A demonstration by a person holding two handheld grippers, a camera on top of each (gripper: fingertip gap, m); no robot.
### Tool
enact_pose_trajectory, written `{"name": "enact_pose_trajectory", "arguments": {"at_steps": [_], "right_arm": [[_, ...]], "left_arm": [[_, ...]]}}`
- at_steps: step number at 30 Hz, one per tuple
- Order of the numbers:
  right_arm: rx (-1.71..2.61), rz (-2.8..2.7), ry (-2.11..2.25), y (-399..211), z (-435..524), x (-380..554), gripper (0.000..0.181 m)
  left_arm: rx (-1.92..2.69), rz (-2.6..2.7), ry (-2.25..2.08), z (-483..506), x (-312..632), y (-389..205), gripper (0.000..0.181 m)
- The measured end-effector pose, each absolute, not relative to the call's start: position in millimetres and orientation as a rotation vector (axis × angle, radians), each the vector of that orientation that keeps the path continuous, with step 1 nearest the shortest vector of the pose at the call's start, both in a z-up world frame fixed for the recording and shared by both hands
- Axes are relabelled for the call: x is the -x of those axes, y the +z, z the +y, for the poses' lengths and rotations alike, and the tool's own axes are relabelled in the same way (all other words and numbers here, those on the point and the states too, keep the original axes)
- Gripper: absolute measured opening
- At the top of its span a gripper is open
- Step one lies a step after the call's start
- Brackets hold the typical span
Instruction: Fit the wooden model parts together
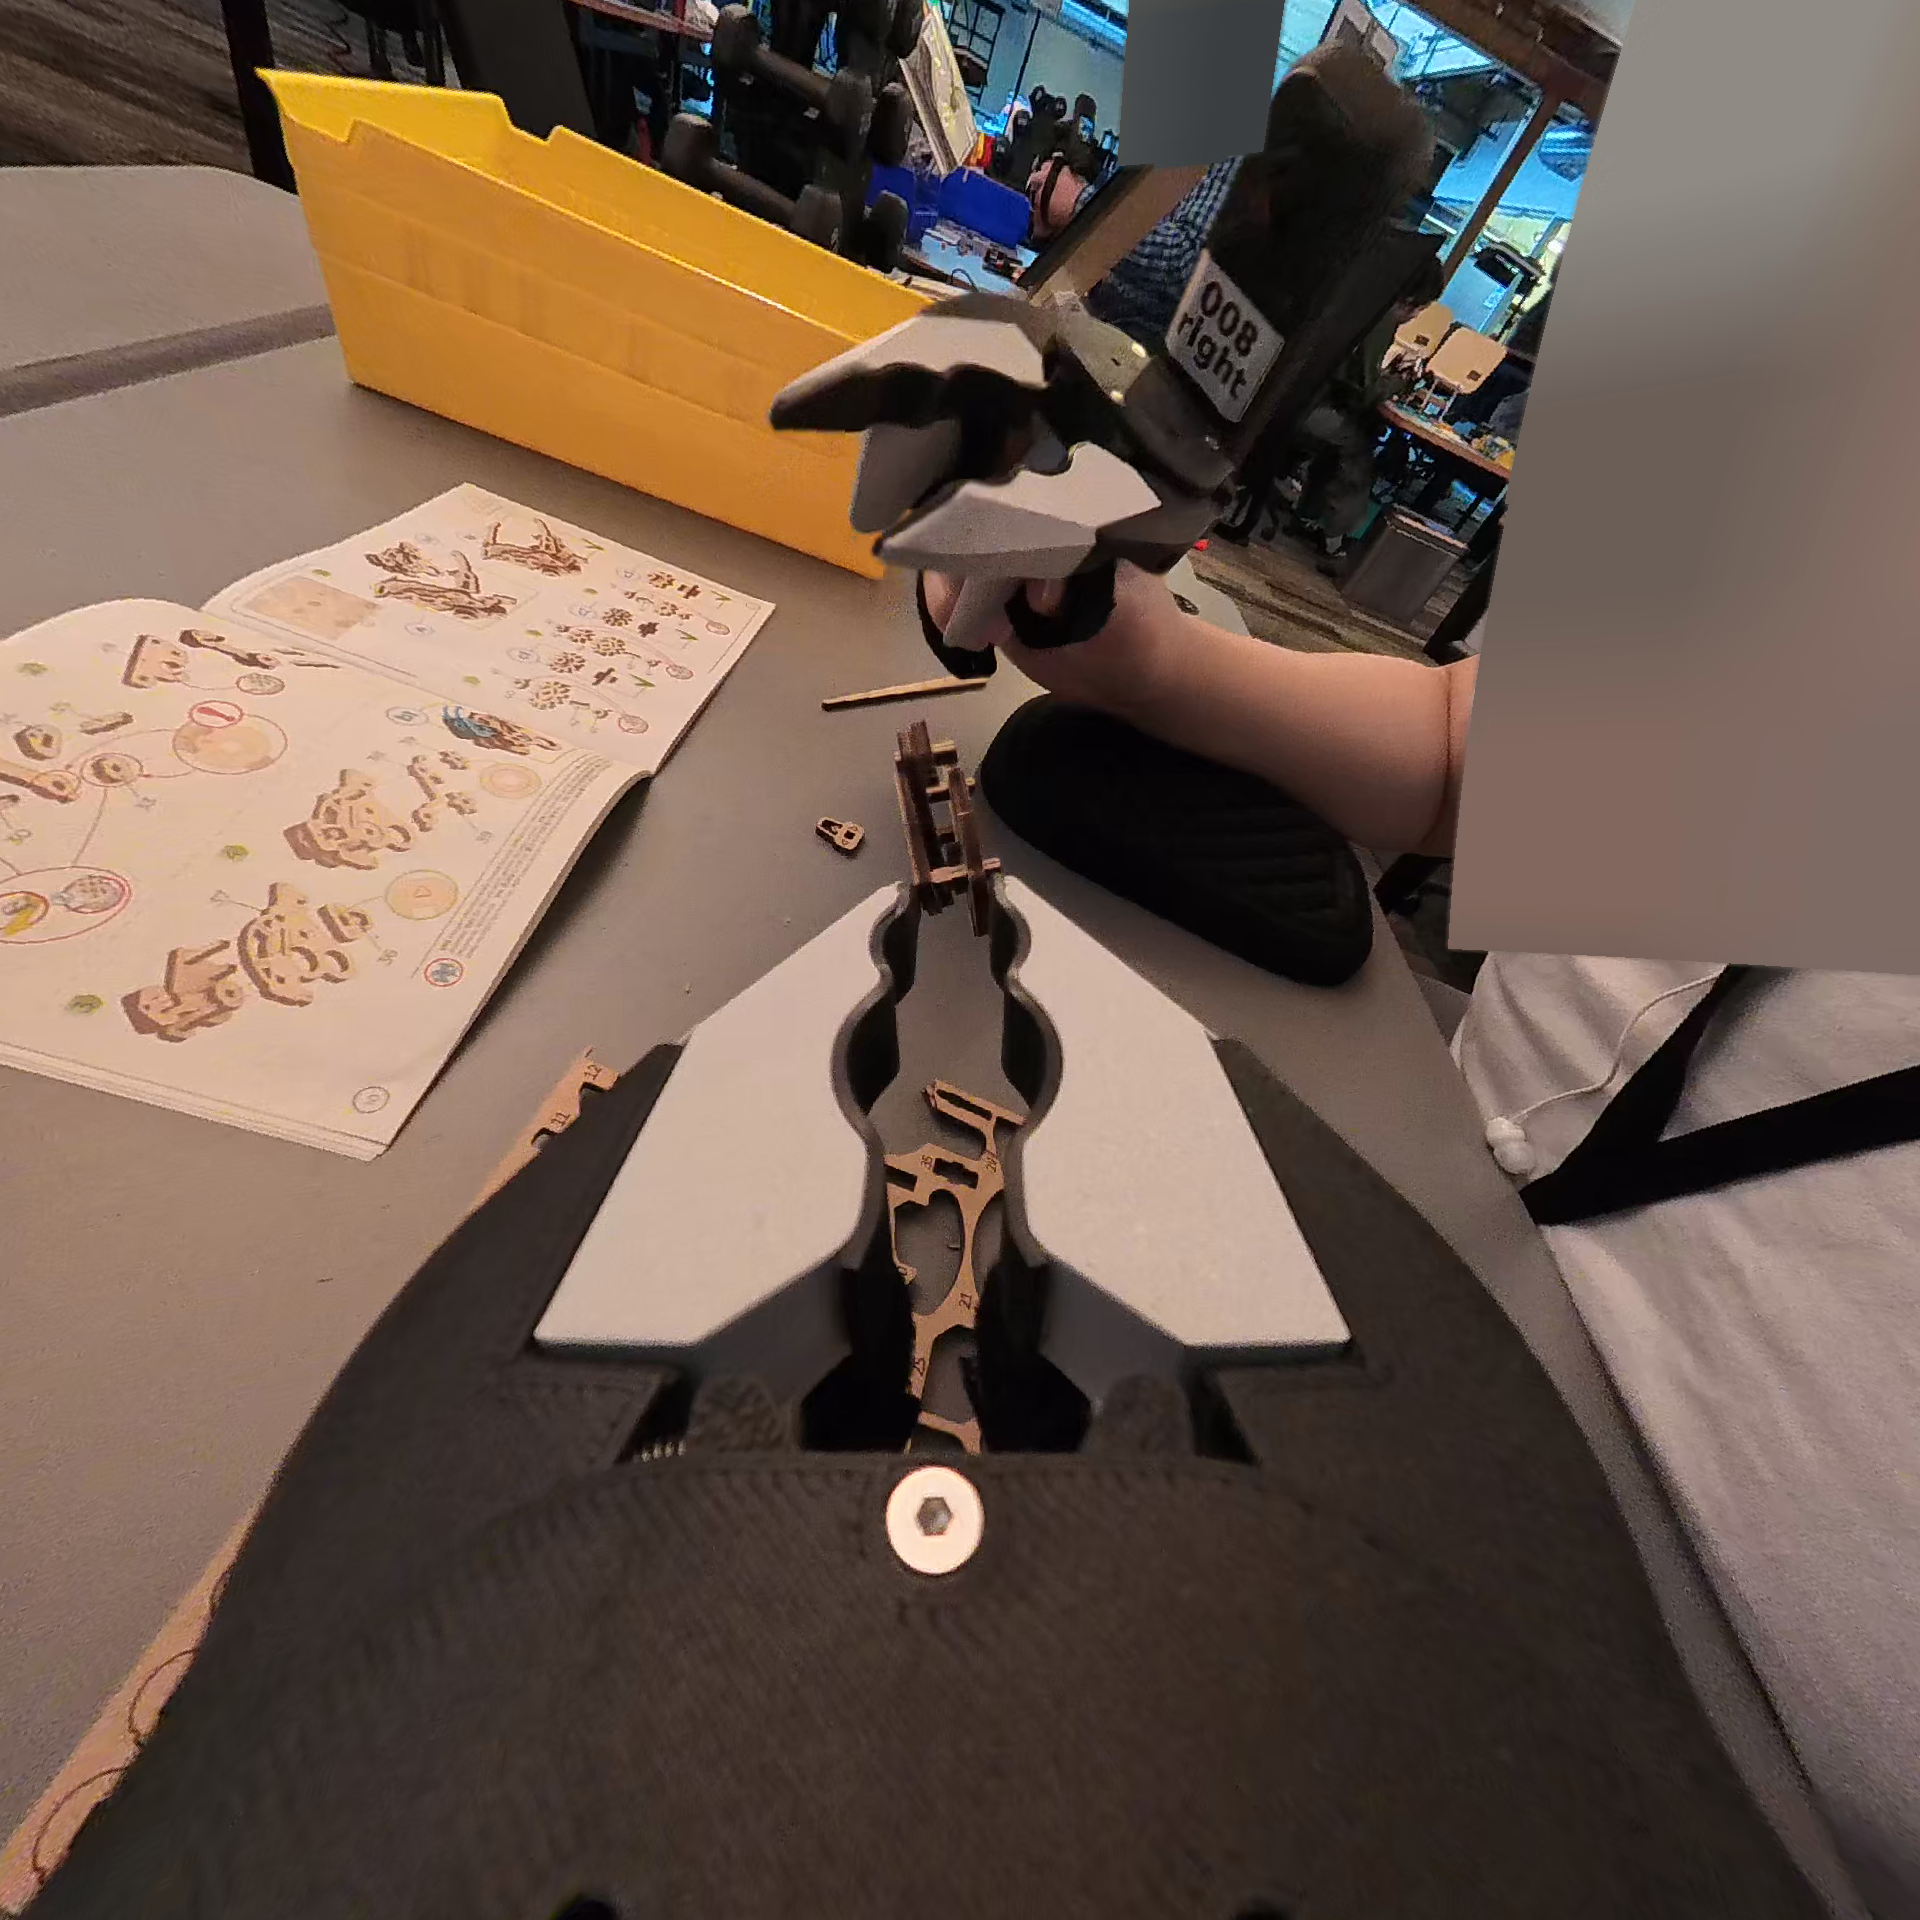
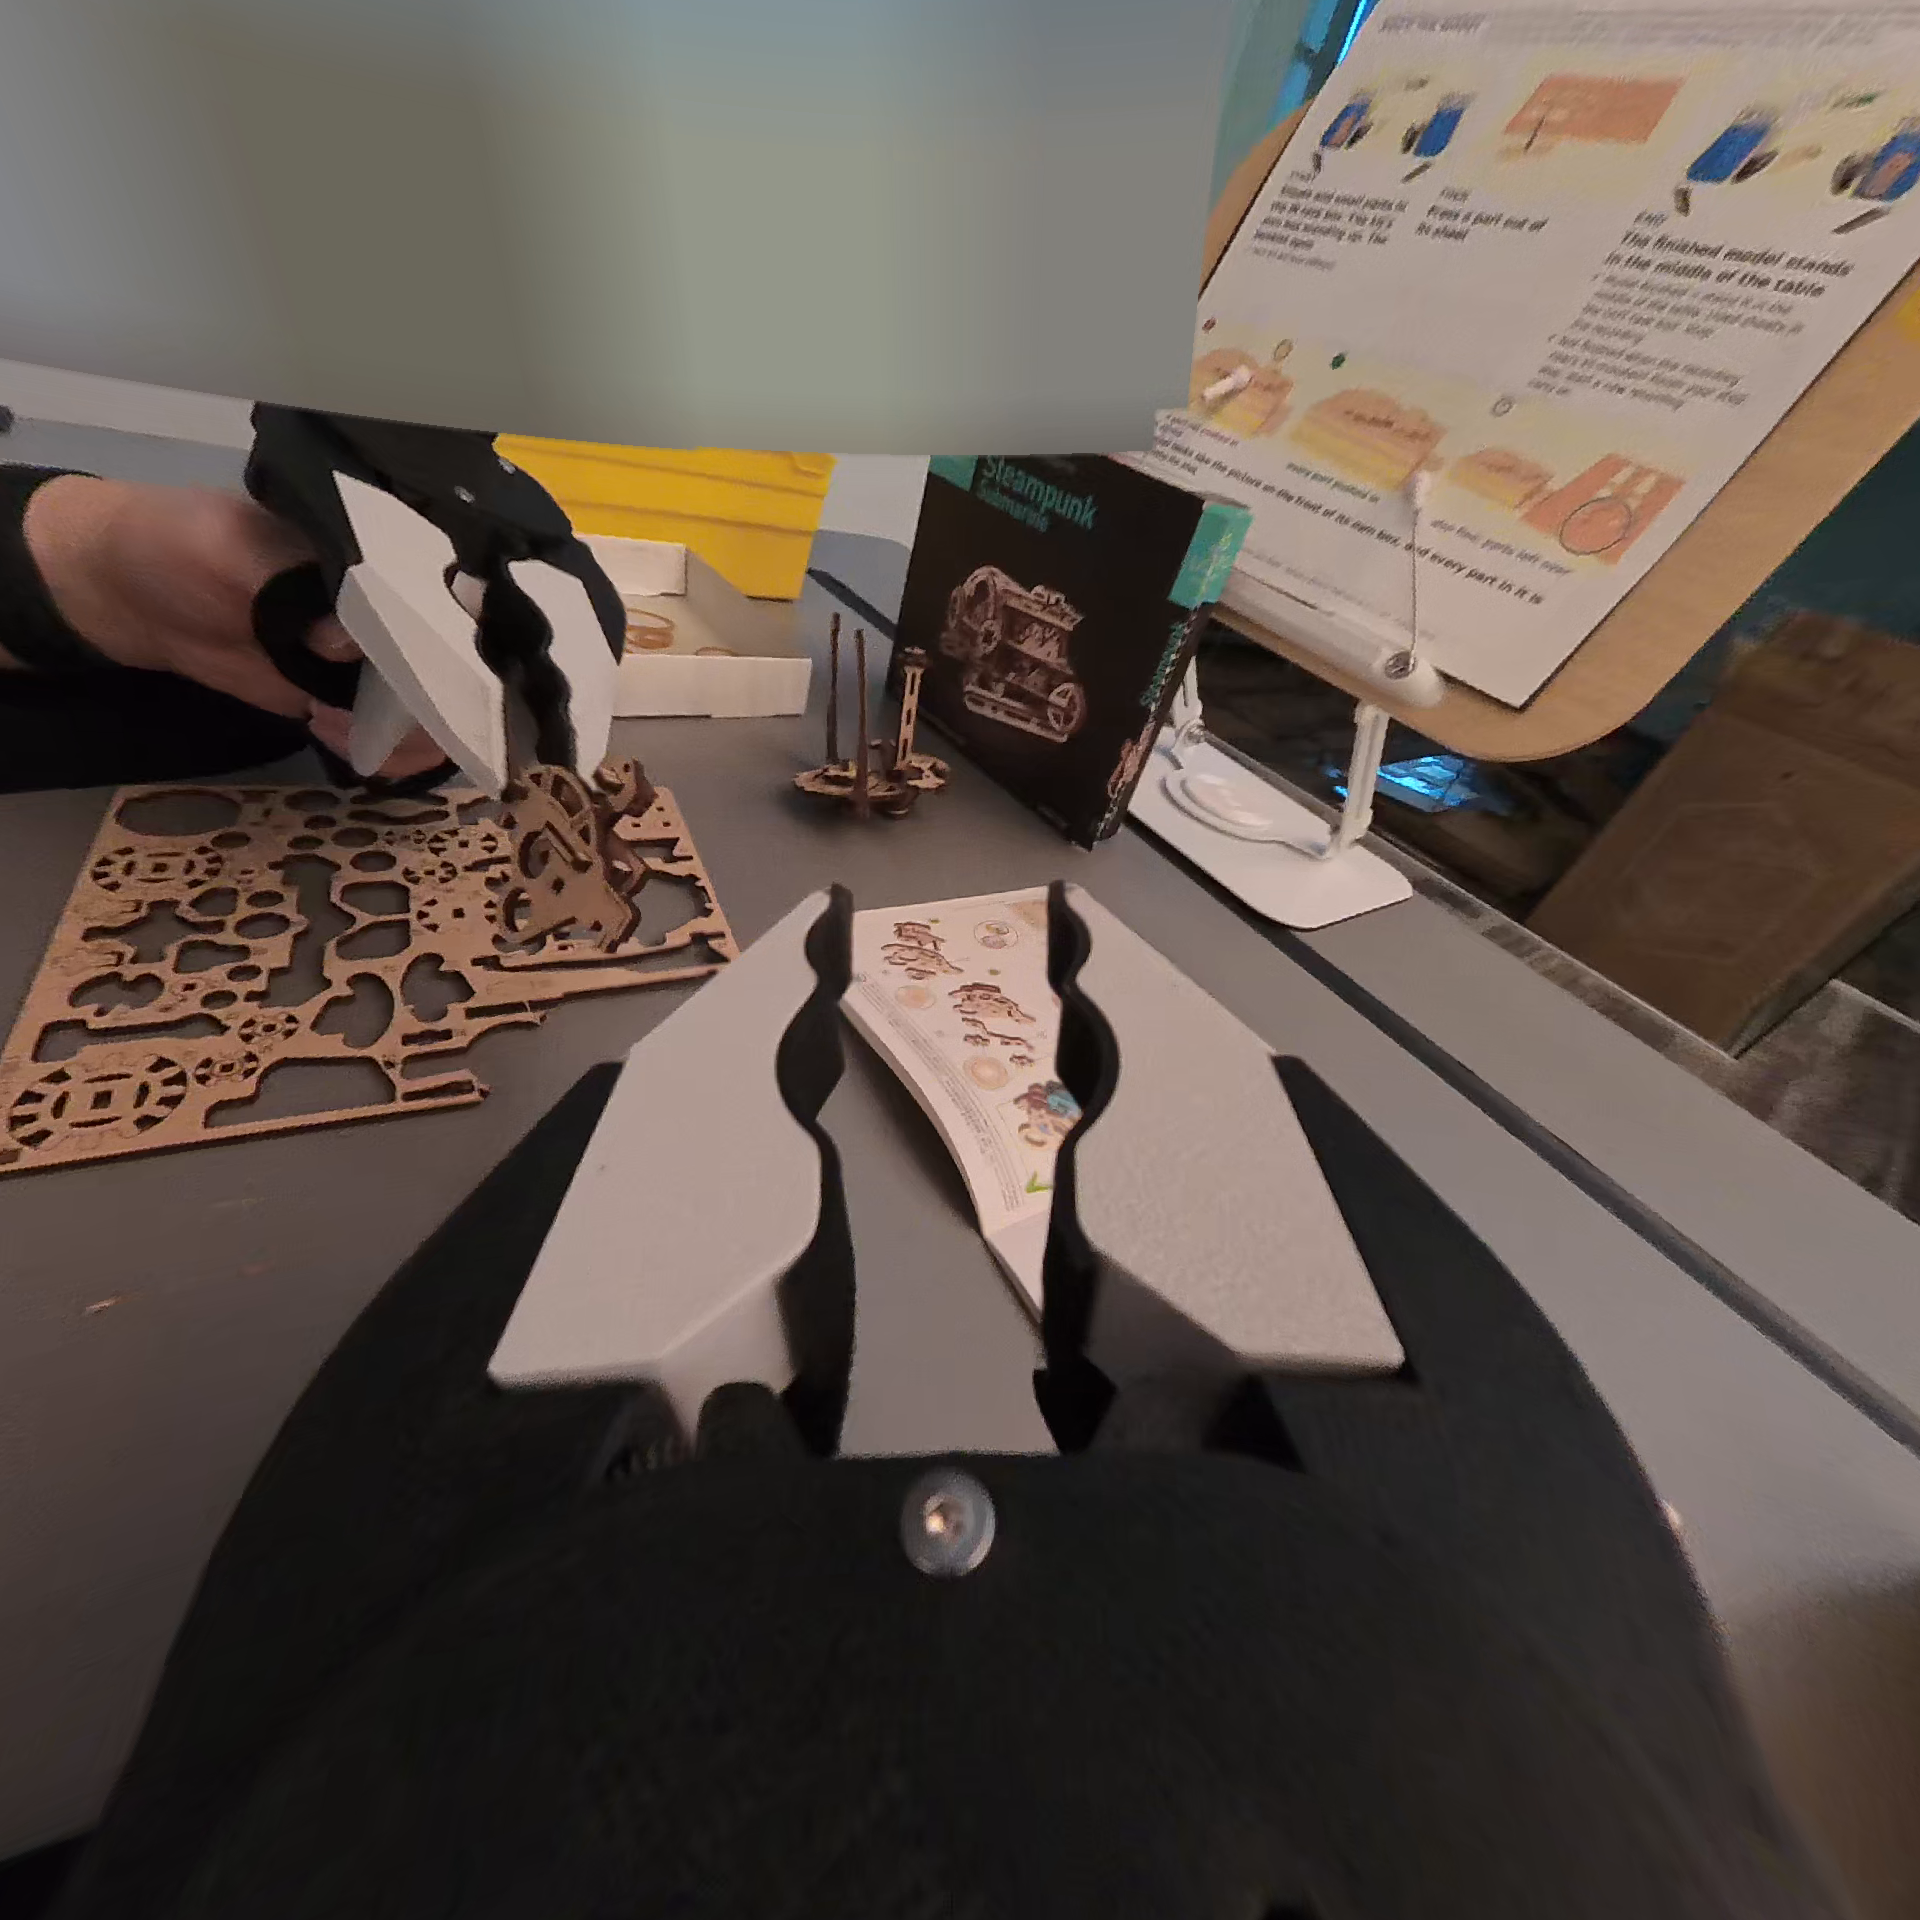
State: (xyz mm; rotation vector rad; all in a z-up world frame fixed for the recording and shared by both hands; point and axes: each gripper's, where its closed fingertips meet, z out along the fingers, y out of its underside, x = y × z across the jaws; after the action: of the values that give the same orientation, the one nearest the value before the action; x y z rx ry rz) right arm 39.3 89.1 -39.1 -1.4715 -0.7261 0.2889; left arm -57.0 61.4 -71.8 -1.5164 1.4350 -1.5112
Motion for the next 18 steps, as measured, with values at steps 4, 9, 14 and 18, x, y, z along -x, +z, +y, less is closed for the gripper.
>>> {"name": "enact_pose_trajectory", "arguments": {"at_steps": [4,9,14,18], "right_arm": [[1.408,-0.705,0.401,-27,80,-34,0.035],[1.39,-0.666,0.38,-21,81,-43,0.033],[1.402,-0.697,0.303,-26,83,-43,0.031],[1.397,-0.751,0.247,-30,82,-37,0.03]], "left_arm": [[1.517,1.426,-1.524,62,57,-71,0.012],[1.52,1.439,-1.508,62,57,-74,0.012],[1.514,1.445,-1.51,61,57,-74,0.012],[1.513,1.451,-1.5,62,57,-75,0.011]]}}
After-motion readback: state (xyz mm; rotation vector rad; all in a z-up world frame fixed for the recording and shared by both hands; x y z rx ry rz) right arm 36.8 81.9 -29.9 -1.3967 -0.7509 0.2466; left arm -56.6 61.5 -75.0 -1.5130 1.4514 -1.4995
